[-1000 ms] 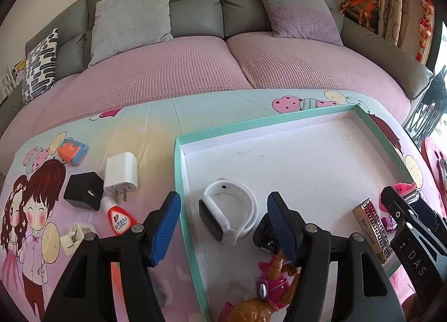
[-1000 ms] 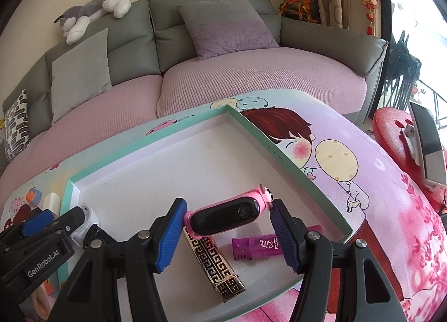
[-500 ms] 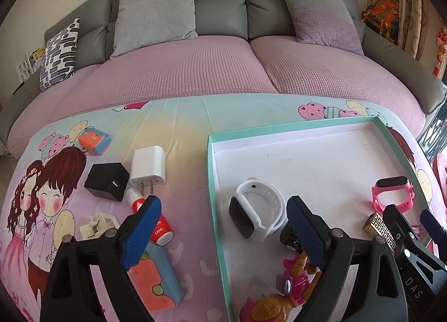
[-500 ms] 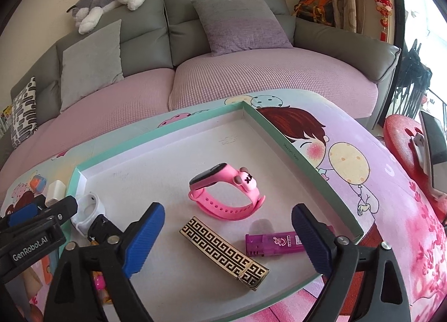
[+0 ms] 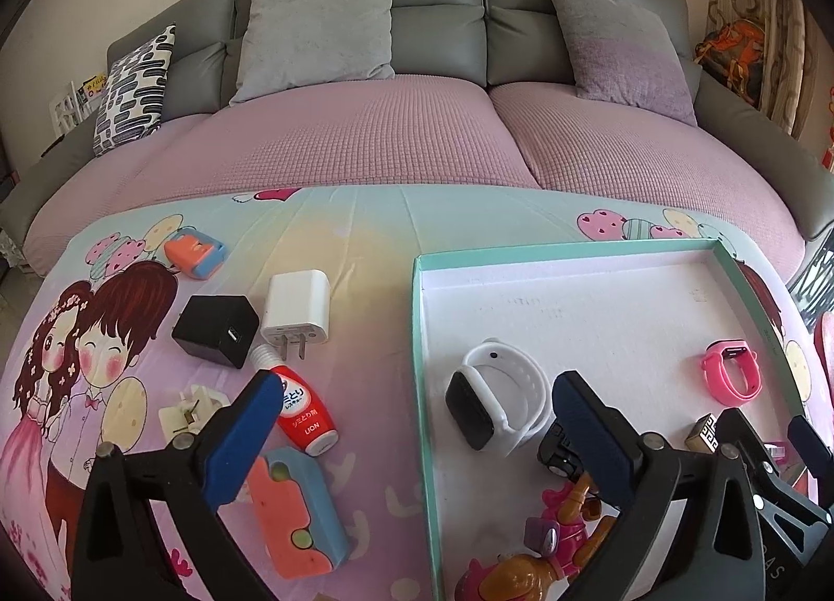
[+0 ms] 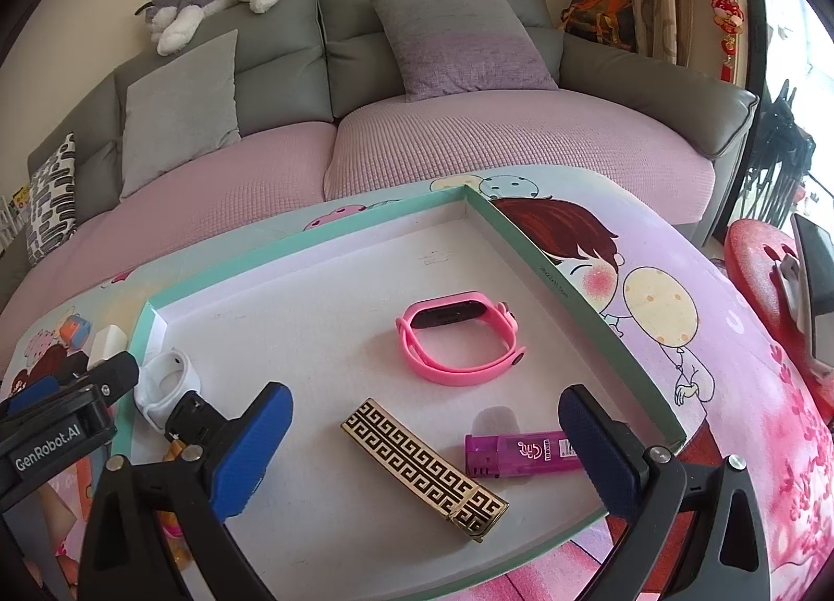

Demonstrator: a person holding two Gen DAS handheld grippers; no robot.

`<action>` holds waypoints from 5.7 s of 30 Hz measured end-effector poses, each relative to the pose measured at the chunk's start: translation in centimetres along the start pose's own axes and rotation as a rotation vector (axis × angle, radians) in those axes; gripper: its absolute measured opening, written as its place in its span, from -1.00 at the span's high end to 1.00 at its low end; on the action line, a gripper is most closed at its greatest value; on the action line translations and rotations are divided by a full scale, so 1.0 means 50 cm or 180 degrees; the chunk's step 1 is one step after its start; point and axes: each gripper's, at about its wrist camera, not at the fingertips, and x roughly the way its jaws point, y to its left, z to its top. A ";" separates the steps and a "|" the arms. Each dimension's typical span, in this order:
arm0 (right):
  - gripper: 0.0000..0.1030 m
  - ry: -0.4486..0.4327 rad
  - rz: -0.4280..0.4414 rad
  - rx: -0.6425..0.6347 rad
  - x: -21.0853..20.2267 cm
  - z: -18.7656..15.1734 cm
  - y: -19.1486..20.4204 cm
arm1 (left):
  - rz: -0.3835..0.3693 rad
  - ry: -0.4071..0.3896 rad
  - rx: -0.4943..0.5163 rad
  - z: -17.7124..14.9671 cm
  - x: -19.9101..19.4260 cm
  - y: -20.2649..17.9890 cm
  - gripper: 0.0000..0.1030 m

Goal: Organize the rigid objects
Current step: 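Withdraw both grippers from the tray toward the remaining items, then grasp the orange-blue block with the right gripper while the left approaches the white clip, then grasp the white hair clip with the left gripper while the right holds the block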

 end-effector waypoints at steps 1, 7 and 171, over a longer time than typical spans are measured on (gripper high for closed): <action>-1.00 -0.0001 0.0004 -0.0010 -0.001 0.000 0.002 | 0.0001 -0.0005 -0.0002 0.000 -0.001 0.000 -0.99; -1.00 -0.0134 0.0033 -0.0093 -0.030 0.011 0.019 | -0.0010 -0.0106 -0.0066 0.008 -0.018 0.020 -0.99; 0.13 -0.0130 0.0955 -0.0514 -0.084 -0.024 0.279 | -0.0540 -0.0303 -0.0723 -0.004 -0.079 0.288 0.47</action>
